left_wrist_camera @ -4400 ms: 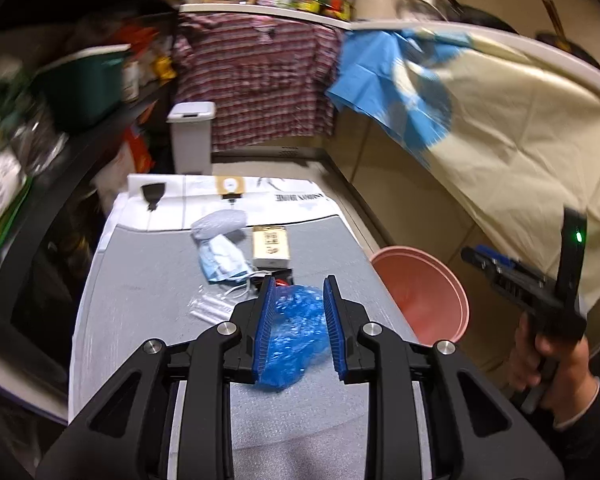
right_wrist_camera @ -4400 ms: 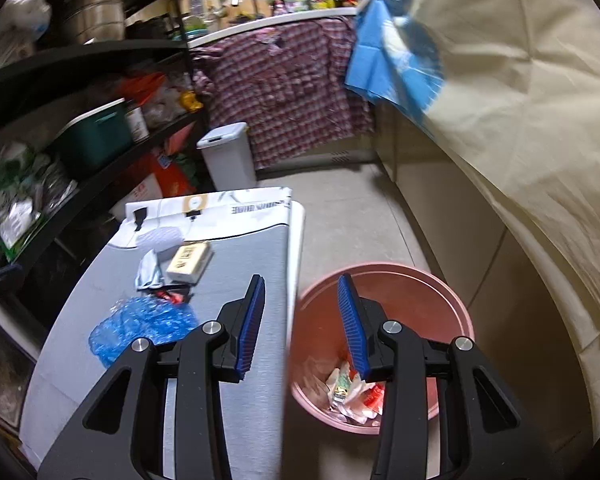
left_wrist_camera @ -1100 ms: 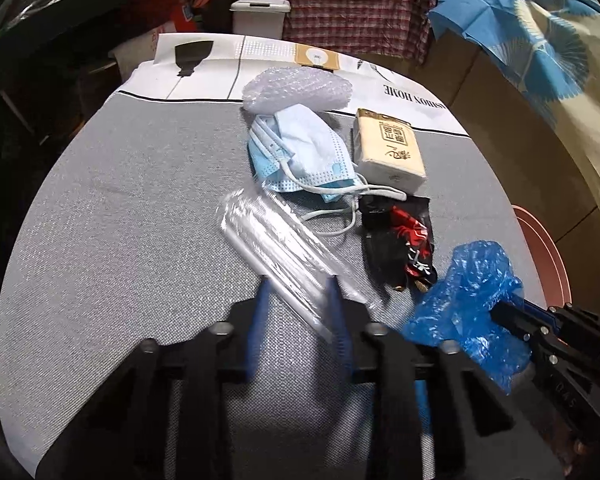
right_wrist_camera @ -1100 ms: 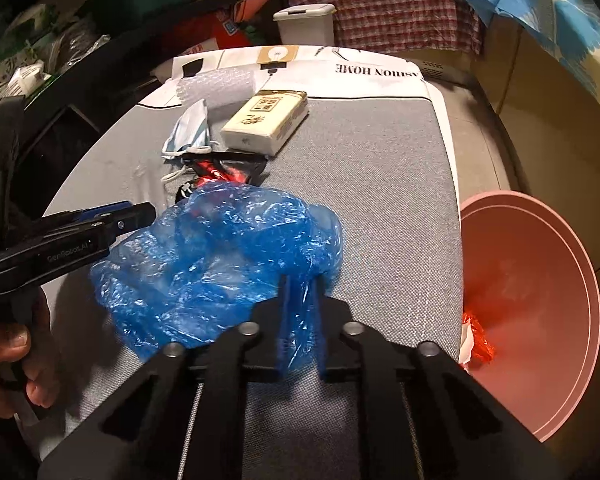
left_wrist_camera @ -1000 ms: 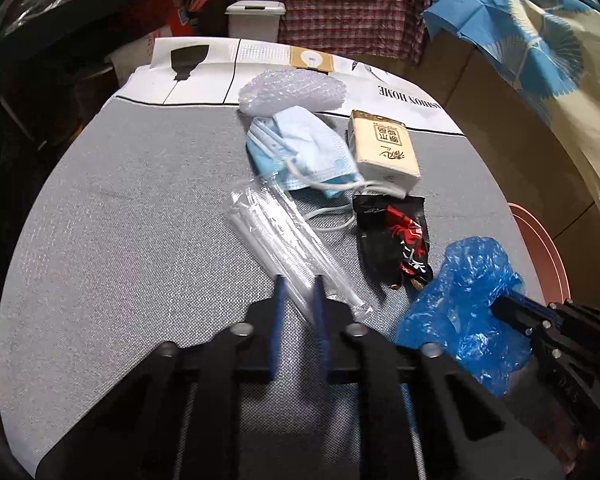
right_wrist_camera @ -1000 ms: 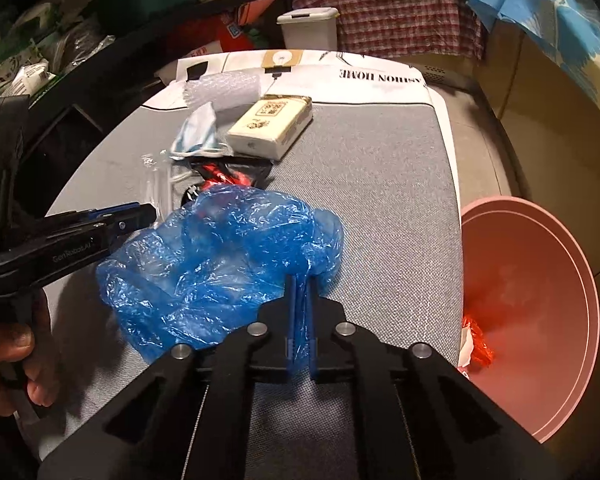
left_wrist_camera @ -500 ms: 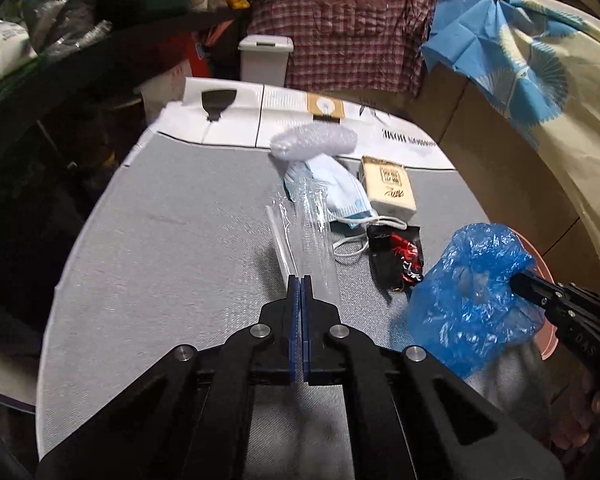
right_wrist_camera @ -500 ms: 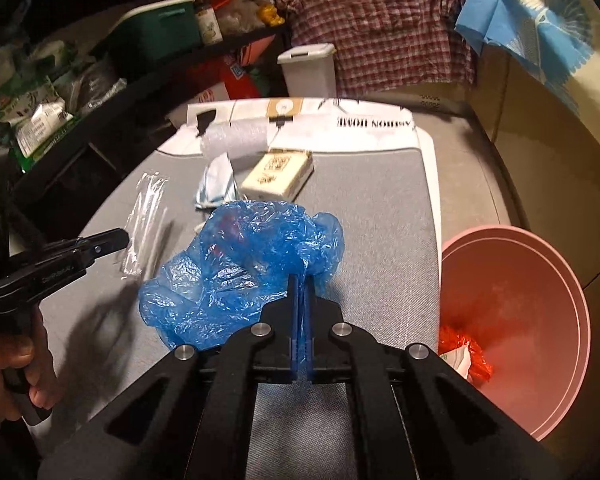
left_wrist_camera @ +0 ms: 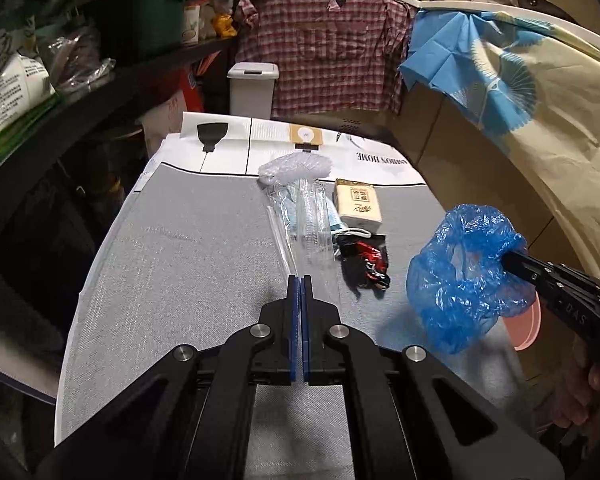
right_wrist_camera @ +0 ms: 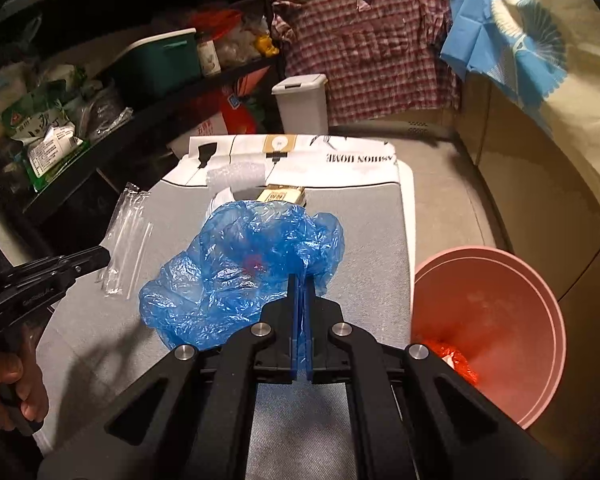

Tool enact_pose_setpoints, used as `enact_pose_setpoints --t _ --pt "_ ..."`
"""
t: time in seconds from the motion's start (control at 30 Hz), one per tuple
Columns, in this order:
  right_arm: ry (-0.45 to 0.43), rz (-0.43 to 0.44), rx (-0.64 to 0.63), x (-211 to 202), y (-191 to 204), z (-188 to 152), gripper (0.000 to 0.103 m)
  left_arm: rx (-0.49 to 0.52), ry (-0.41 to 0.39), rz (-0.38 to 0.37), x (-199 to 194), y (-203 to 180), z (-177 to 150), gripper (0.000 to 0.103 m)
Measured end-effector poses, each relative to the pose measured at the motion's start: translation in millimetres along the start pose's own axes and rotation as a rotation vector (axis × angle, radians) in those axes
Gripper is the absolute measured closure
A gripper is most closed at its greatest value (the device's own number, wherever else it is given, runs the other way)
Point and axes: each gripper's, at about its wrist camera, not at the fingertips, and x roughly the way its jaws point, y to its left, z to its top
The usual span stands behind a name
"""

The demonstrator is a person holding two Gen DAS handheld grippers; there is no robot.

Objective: Collect trash
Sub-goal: 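Carry the blue bag in the right tool and tubes in the left tool over the bin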

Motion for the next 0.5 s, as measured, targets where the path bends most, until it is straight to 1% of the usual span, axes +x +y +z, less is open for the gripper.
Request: enact_pose_setpoints --t 0.3,0.5 --pt "-0.046 -0.031 0.020 -30 -9 2 0.101 0.004 -0.029 -0.023 -22 -10 -1 0.102" --pt "-0.081 -0.093 0.025 -58 -22 5 0.101 0.012 -0.046 -0.043 -36 -22 -1 0.102"
